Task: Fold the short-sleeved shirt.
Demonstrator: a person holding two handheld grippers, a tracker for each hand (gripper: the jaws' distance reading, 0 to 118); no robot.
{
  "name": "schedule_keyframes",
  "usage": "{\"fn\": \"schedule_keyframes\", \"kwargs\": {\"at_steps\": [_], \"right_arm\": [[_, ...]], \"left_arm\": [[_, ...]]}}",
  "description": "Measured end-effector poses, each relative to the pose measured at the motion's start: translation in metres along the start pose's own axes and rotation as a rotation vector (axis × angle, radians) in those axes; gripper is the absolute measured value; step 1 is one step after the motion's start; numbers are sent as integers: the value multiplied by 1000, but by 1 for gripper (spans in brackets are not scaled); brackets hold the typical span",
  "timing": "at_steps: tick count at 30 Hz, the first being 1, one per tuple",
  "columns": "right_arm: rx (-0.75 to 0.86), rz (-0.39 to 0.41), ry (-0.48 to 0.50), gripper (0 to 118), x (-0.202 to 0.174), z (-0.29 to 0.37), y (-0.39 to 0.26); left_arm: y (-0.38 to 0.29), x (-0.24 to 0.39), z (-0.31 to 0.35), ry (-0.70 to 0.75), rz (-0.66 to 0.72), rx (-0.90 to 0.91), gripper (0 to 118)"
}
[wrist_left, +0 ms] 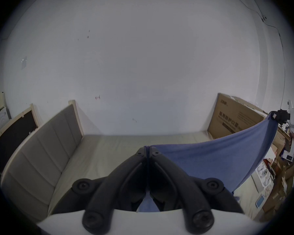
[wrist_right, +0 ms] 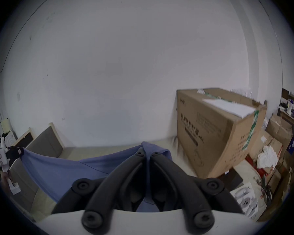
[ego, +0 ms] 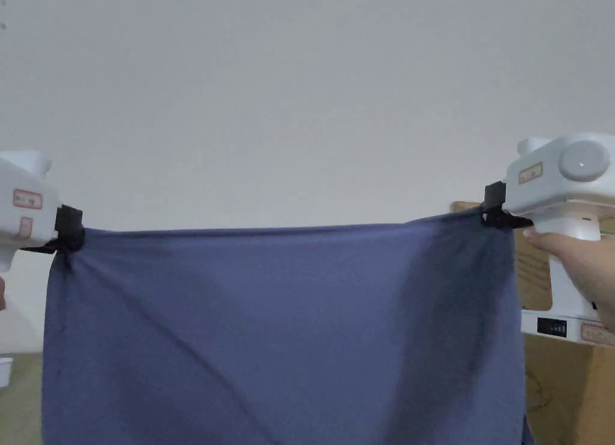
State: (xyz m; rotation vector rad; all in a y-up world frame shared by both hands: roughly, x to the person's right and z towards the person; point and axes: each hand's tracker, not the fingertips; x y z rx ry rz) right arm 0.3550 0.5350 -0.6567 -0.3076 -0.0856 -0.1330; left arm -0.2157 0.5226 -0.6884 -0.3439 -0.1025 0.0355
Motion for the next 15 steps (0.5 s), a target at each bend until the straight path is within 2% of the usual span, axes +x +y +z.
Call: {"fn": "schedule_keyframes", "kwargs": {"at_steps": [1,3,6,7,10,13,15], "right_arm": [[13,7,-5,0,1,-1,-1],[35,13,-10,0,-16,-37,61],[51,44,-32,0,-21,-54,69],[46,58,-40,0,-33,-47,59],[24,71,-53,0,-35,-64,34],[-66,53,-49,0,-21,-93,-15],[-130,18,-60,0,-8,-105,-71]], "left_arm": [[6,-2,-7,6,-4,14,0],[18,3,-21,21,-27,27,0],[26,6,-39,39,-40,40,0],[26,8,-46,41,-41,39,0],[12,12,-65,53,-56,17,0],[-29,15,-90,55,-64,-80,0],[-73,16,-105,25,-34,-147,0]]}}
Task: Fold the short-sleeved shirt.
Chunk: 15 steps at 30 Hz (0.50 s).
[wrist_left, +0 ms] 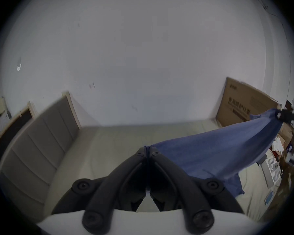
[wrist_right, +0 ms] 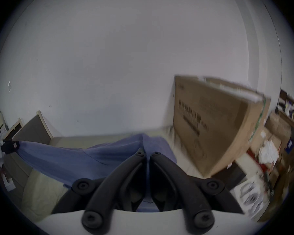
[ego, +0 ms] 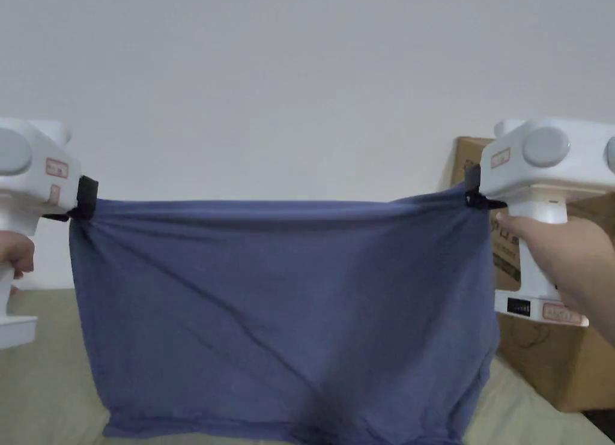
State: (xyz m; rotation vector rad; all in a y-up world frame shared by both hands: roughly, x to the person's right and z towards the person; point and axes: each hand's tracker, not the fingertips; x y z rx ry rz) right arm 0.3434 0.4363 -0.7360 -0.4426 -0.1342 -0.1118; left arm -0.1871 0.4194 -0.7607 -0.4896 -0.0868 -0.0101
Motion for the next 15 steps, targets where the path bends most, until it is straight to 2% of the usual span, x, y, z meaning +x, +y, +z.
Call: {"fn": "schedule_keyframes", "kwargs": {"at_steps": [3,7,9,11,13,14,15], "right_arm": [[-77,-97,7,0,19,-17,-103],[-322,-173,-7,0,52,-18,-265],[-409,-120,-28,0,73,-4,-334],[-425,-17,-6,0,87,25,-380],[-447,-9,36,0,102,62,-415],[-456,-38,64,0,110,80,-426],[-456,-17,65,0,117,100,-437]], "left_arm": [[-86,1,-25,-44,94,-102,0],[-222,4,-28,-69,153,-274,0],[-285,1,-9,-93,161,-301,0],[-333,-6,17,-123,166,-302,0],[-375,-13,47,-125,176,-318,0],[-392,-19,69,-117,170,-353,0],[-408,-24,87,-139,187,-345,0]]}}
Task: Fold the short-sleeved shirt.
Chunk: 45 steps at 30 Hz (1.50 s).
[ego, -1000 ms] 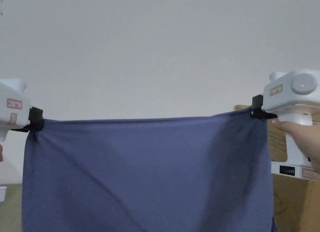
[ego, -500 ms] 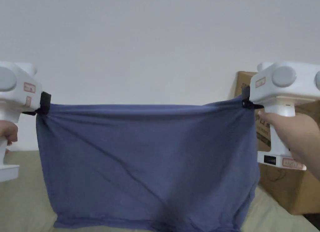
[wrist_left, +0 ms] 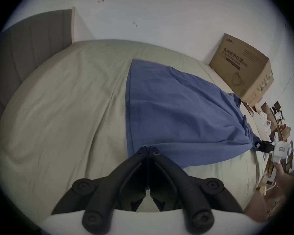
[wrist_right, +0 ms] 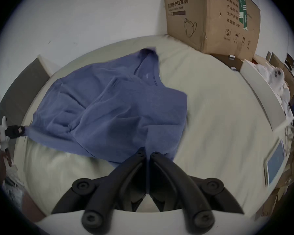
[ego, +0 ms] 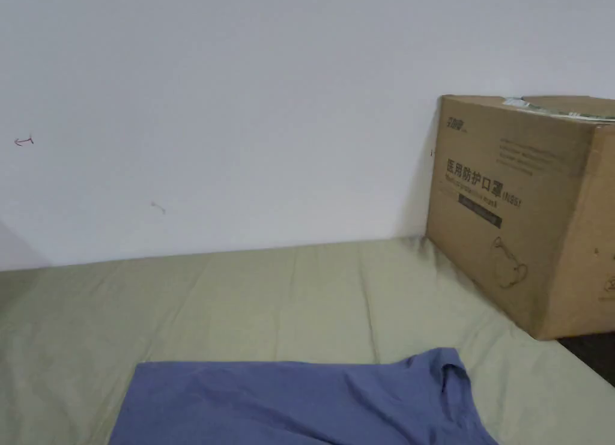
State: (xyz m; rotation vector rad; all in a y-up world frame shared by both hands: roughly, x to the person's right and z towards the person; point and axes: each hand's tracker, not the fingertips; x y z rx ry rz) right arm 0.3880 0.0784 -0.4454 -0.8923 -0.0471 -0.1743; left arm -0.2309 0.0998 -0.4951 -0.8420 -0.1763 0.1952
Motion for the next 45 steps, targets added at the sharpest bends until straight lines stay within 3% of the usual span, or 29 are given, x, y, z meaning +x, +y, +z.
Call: {"fn": "schedule_keyframes", "kwargs": {"at_steps": [2,5,11,17,18,19,20,21,22,23,24,26,29,31,35,36,37,38,39,41,43,45], "right_arm": [[-5,16,28,0,4,32,-36],[2,159,25,0,-4,74,-73],[-74,90,89,0,-5,110,-112],[-177,58,86,3,-5,97,-113],[-184,45,78,22,-6,95,-110],[-190,42,77,22,-8,95,-108],[-195,34,80,30,-9,97,-105],[-202,24,83,46,-6,96,-102],[-221,13,69,71,-7,100,-98],[-231,-3,65,86,-8,106,-93],[-216,-15,72,88,-10,116,-89],[-142,-38,89,88,-17,140,-76],[54,31,82,88,-40,190,-51],[278,56,100,88,-56,227,-41],[814,38,97,86,-93,284,-55],[888,42,25,81,-111,291,-60],[940,45,-18,67,-129,298,-63],[955,65,-23,40,-137,298,-64],[954,91,-13,0,-144,298,-67],[960,120,-58,0,-147,289,-69],[899,137,3,0,-146,288,-66],[906,99,-33,0,-139,287,-67]], "left_arm": [[-31,-4,25,1,-48,-23,0],[-72,-6,61,8,-152,-26,0],[-130,-12,118,24,-127,-55,0],[-136,-21,120,-13,-92,-124,4],[-135,-18,117,-10,-104,-137,19],[-134,-16,115,-7,-115,-150,19],[-131,-15,115,-14,-117,-171,26],[-129,-16,116,-32,-106,-186,43],[-127,-15,118,-57,-94,-196,77],[-125,-13,121,-63,-84,-213,106],[-121,-9,130,-74,-86,-196,114],[-107,1,149,-90,-93,-142,110],[-79,22,186,-114,-107,-17,110],[-63,35,211,-139,-59,123,110],[-62,69,263,-81,21,592,105],[-68,78,269,-58,20,703,97],[-73,85,272,-41,14,780,82],[-79,92,272,-33,-6,828,55],[-84,101,272,2,-30,869,3],[-87,117,269,177,-88,871,0],[-86,113,266,52,-102,847,0],[-87,117,265,65,-92,825,0]]}}
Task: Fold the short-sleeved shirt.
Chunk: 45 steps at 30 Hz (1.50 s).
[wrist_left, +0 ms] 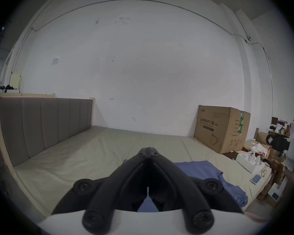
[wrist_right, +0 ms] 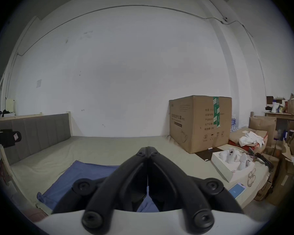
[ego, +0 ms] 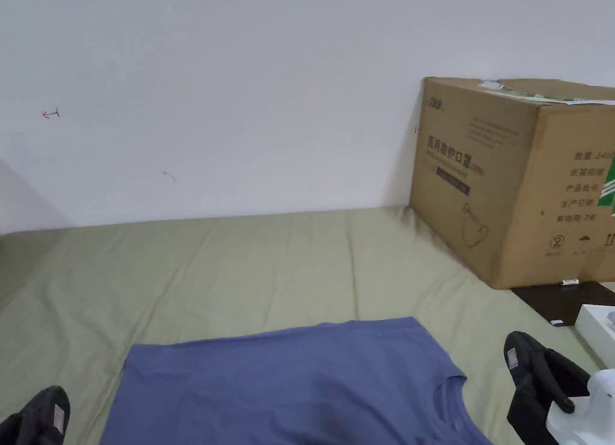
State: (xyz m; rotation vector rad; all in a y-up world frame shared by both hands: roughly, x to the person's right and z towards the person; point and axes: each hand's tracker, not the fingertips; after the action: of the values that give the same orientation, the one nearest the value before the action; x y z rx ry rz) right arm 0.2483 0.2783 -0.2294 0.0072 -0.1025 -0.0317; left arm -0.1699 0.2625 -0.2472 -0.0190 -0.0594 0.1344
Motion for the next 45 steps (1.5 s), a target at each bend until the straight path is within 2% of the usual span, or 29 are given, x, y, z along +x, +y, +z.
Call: {"fn": "schedule_keyframes", "kwargs": {"at_steps": [5,7,9,11,12,15,16,17,18,19,20,21,26,29,31,32,33,34,35,36,37,38,40,43,44,45], "right_arm": [[3,4,-27,0,11,1,5],[-27,-11,-13,0,13,1,10],[-74,-31,27,0,18,0,13],[-107,-41,61,0,21,-2,10],[-128,-40,65,0,11,-1,12],[-205,-40,78,0,8,-7,-1],[-229,-41,82,0,4,-8,-4],[-264,-46,85,0,3,-10,-9],[-293,-54,90,0,1,-12,-14],[-318,-62,99,0,0,-14,-18],[-343,-69,108,0,-4,-15,-19],[-363,-74,113,0,-6,-16,-23],[-432,-82,131,0,-14,-25,-31],[-456,-102,135,0,-11,-28,-34],[-468,-110,130,0,-8,-28,-34],[-473,-110,120,0,1,-28,-37],[-476,-106,107,0,5,-27,-37],[-478,-104,96,0,9,-27,-37],[-480,-102,87,0,15,-27,-38],[-483,-100,76,0,25,-28,-39],[-487,-96,64,0,32,-29,-39],[-492,-92,50,0,41,-30,-39],[-513,-101,37,0,67,-38,-47],[-684,-171,83,0,98,-63,-59],[-774,-178,66,7,112,-75,-72],[-874,-184,55,56,120,-88,-82]], "left_arm": [[3,-10,1,19,22,-51,0],[20,-32,-12,-119,123,-133,0],[43,-59,-52,-192,188,-440,0],[33,-86,-87,-167,282,-836,0],[14,-98,-96,-140,302,-958,0],[-36,-120,-102,-63,214,-1042,0],[-48,-124,-104,-38,202,-1089,5],[-60,-129,-105,-30,230,-1117,27],[-76,-145,-106,-26,247,-1133,85],[-85,-146,-108,-17,255,-1153,112],[-96,-147,-108,-23,247,-1168,116],[-102,-145,-106,-32,231,-1156,112],[-142,-130,-115,-27,190,-1217,112],[-170,-117,-121,14,51,-1278,112],[-170,-103,-118,35,-52,-1260,105],[-168,-98,-115,65,-73,-1243,97],[-164,-94,-110,75,-81,-1219,82],[-159,-90,-106,63,-80,-1201,82],[-154,-87,-101,68,-93,-1178,76],[-147,-83,-97,68,-106,-1153,63],[-140,-83,-93,33,-90,-1123,26],[-135,-79,-92,-30,-7,-1128,2],[-131,-74,-89,-19,63,-1122,2],[-123,-71,-89,-29,32,-1101,2],[-122,-69,-89,-26,12,-1099,2],[-121,-67,-89,-25,5,-1098,2]]}}
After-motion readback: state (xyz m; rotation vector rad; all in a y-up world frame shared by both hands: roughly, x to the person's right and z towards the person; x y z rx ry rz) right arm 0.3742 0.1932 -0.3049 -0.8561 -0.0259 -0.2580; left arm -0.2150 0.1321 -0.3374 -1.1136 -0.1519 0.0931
